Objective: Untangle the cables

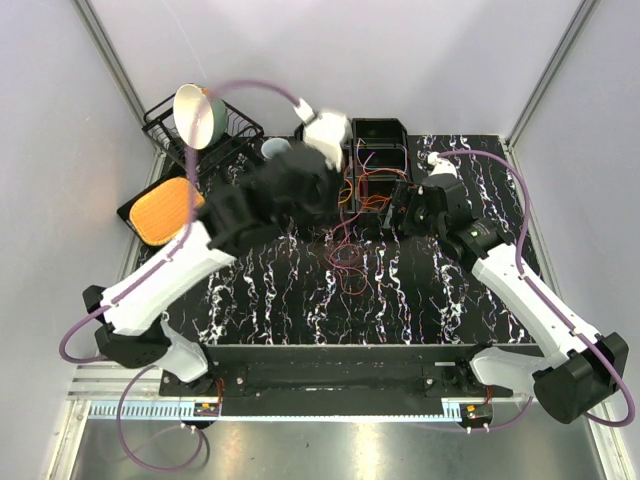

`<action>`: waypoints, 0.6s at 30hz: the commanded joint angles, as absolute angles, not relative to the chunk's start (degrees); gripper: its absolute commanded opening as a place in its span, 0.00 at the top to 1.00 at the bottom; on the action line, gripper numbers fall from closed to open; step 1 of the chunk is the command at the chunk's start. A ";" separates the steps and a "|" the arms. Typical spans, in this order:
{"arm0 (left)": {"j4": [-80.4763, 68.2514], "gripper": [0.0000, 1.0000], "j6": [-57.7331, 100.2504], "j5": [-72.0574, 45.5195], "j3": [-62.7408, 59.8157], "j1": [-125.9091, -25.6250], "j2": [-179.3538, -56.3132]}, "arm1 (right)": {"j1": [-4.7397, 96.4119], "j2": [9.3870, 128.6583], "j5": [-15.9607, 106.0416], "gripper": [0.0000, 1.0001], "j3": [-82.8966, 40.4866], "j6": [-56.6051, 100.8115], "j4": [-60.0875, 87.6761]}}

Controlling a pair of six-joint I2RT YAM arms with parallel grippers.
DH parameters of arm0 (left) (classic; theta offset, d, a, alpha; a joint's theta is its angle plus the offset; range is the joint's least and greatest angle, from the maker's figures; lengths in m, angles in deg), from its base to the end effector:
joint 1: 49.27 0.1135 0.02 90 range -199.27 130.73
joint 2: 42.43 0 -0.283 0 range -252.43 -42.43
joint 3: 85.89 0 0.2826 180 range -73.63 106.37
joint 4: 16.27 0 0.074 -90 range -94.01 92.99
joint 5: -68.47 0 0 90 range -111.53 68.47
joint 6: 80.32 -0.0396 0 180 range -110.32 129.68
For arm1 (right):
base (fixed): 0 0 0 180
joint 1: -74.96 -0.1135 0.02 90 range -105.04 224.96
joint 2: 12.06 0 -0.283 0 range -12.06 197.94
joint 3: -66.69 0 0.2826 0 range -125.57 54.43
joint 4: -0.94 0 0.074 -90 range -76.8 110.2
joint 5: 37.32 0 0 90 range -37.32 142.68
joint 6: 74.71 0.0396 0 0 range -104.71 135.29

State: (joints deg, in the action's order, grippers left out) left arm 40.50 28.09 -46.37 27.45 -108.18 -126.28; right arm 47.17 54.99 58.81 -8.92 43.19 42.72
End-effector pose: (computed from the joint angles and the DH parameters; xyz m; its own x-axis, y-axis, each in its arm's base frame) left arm 0.1864 -0.2769 0.4836 -0.4091 0.1234 -0.9041 0.4797 0.8720 -0.0980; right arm 0.2532 0.1286 0.3541 -0.6083 0.2053 -0.7667 -0.1131 0.9337 0.3398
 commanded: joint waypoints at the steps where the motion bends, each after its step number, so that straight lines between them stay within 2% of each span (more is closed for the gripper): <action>1: 45.89 1.00 19.98 -47.98 53.15 -108.07 -129.77 | 47.19 53.25 61.91 0.14 -10.17 43.15 41.76; 2: 46.52 1.00 19.18 -47.99 60.07 -108.07 -130.49 | 47.19 53.16 62.08 0.14 -10.17 43.15 41.76; 4: 47.05 1.00 17.15 -46.58 64.08 -108.07 -131.20 | 47.19 53.16 62.26 0.14 -10.17 42.98 41.68; 7: 46.27 1.00 17.24 -46.93 62.09 -108.07 -128.31 | 47.28 52.81 62.70 0.14 -10.00 42.71 41.68; 18: 32.39 1.00 28.74 -49.92 11.39 -107.89 -111.69 | 47.45 52.98 62.71 0.14 -9.99 42.53 41.85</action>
State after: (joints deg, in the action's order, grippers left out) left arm 38.21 22.85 -48.88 25.19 -108.07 -113.93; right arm 47.24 54.55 61.24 -8.92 43.15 42.89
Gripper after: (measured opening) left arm 0.002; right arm 0.859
